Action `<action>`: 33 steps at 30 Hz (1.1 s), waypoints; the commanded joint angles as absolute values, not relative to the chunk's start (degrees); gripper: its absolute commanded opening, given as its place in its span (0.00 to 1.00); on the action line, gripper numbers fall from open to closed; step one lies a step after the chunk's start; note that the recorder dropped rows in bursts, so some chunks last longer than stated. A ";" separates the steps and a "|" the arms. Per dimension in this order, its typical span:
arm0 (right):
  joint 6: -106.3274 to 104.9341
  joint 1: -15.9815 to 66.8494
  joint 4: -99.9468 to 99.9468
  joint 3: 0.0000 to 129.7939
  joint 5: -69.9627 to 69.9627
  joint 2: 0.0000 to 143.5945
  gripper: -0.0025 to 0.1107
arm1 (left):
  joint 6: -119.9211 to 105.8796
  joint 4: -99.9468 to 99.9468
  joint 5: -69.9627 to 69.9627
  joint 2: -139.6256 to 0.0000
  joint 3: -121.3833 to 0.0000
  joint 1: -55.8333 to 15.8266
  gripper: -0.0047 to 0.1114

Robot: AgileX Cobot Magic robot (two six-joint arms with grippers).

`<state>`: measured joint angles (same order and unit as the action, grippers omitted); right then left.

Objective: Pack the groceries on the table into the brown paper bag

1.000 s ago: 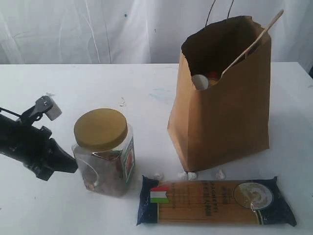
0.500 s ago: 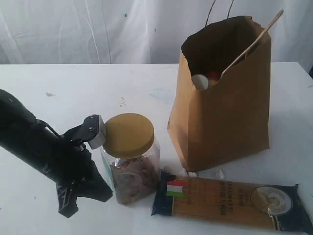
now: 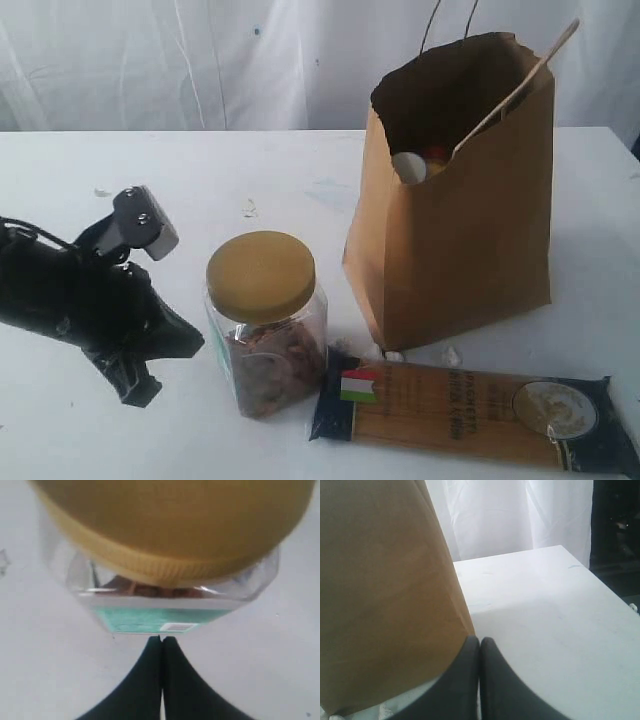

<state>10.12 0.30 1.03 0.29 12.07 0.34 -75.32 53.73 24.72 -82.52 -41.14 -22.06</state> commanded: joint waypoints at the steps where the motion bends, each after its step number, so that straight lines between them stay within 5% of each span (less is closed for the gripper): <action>1: 10.33 0.00 0.89 0.00 11.95 0.00 0.02 | -85.42 72.38 10.21 -77.49 -33.39 -22.07 0.04; 8: 10.33 0.00 0.89 0.00 11.95 0.00 0.02 | -99.28 93.74 10.09 -68.46 -28.52 -22.07 0.04; 19: 11.14 0.00 0.89 0.00 11.95 0.00 0.02 | -99.76 94.59 10.17 -66.15 -25.31 -22.07 0.04; 33: 11.21 0.00 0.89 0.00 11.95 0.00 0.02 | -41.58 99.95 -9.85 -66.38 -25.31 -21.88 0.04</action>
<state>10.99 0.30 1.03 0.29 12.07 0.34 -55.92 98.54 -7.01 -66.76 -25.72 -22.06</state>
